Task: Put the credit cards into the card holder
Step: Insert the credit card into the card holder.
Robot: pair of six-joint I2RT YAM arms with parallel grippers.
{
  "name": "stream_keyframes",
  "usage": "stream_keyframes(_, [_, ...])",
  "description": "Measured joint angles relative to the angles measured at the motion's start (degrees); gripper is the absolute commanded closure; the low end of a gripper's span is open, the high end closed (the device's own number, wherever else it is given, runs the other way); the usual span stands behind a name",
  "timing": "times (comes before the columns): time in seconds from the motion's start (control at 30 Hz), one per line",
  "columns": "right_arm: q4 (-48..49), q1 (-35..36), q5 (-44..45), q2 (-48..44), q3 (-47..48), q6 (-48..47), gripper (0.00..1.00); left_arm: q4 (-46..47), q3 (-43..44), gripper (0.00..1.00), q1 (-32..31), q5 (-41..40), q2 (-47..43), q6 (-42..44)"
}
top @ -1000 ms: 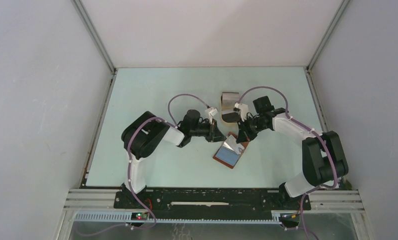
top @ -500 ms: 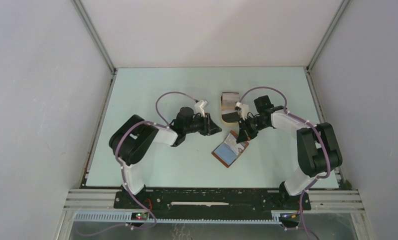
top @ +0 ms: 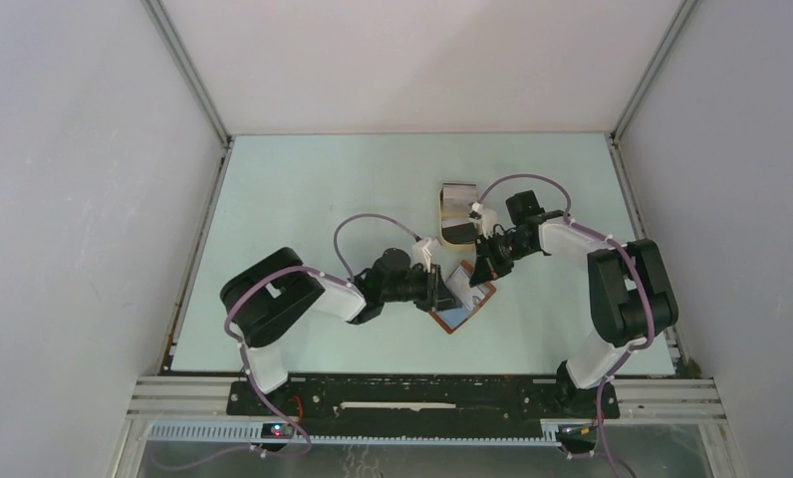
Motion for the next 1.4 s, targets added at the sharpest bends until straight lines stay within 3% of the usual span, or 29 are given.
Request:
stream_keyframes(0.4, [1.8, -2.1, -1.6, 0.7, 0.0, 4.0, 1.0, 0.2, -1.5, 0.86, -1.2, -5.7, 3.8, -3.6])
stream_keyframes(1.4, [3.3, -2.6, -1.4, 3.3, -0.8, 9.8, 1.0, 0.6, -1.9, 0.85, -1.3, -6.9, 3.8, -4.2])
